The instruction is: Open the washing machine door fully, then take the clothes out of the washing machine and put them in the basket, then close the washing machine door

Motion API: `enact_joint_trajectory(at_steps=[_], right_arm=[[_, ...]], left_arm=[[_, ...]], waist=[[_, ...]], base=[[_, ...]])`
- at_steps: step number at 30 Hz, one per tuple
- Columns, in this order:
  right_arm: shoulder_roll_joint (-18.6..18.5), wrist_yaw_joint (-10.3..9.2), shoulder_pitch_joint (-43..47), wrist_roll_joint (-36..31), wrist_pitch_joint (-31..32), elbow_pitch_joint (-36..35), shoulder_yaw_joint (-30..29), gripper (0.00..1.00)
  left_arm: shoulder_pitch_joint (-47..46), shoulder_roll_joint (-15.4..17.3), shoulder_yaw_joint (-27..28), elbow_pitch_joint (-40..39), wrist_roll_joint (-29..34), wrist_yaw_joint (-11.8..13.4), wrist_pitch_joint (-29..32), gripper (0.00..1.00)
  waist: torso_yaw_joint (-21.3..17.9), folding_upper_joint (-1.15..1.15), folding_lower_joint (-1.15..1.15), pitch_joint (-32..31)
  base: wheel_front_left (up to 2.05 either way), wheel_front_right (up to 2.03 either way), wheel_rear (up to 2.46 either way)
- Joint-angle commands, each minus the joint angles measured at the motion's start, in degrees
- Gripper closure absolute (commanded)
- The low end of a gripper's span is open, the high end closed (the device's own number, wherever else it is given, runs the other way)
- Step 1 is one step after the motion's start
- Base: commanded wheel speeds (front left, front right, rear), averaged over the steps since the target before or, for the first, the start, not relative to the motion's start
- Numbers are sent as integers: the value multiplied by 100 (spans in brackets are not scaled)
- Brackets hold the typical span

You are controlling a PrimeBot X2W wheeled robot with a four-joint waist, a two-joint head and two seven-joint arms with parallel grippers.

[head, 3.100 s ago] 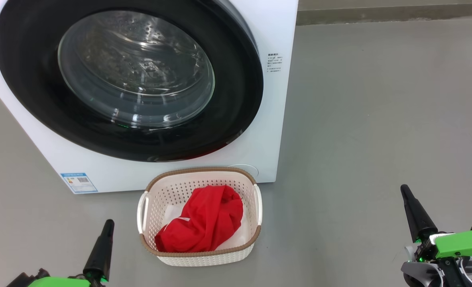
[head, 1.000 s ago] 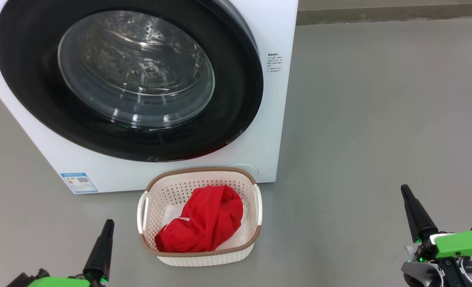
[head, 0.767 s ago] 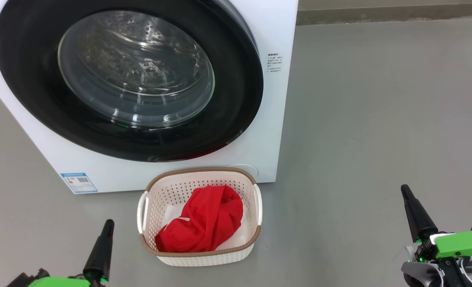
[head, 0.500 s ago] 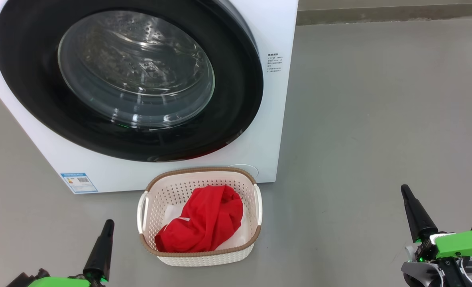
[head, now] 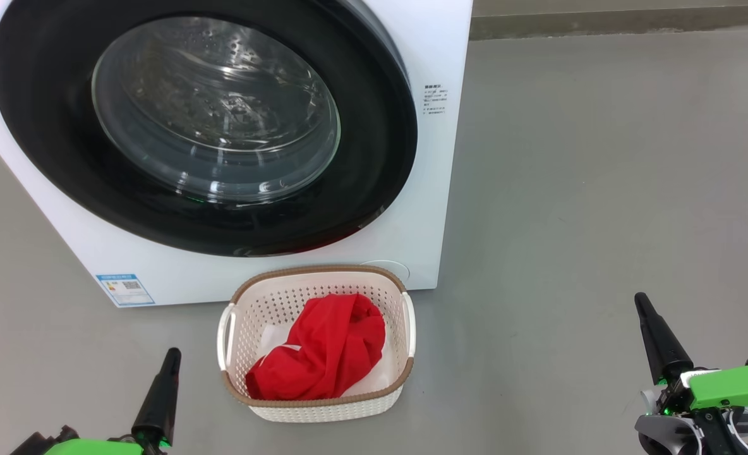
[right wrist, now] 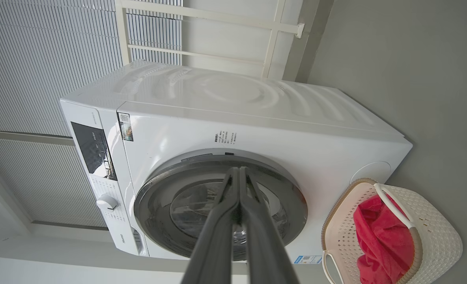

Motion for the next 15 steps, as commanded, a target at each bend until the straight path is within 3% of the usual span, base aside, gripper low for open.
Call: enact_joint_trajectory(at_steps=[1, 15], right_arm=[[-41, -3, -241, 20, 36, -141, 87, 100], [-41, -3, -241, 19, 37, -141, 86, 100]], left_arm=[[-240, 104, 196, -117, -40, -41, 27, 100], [-240, 104, 196, -118, -41, -41, 27, 100]], waist=[[0, 0, 0, 0], [0, 0, 0, 0]], base=[[0, 0, 0], [0, 0, 0]])
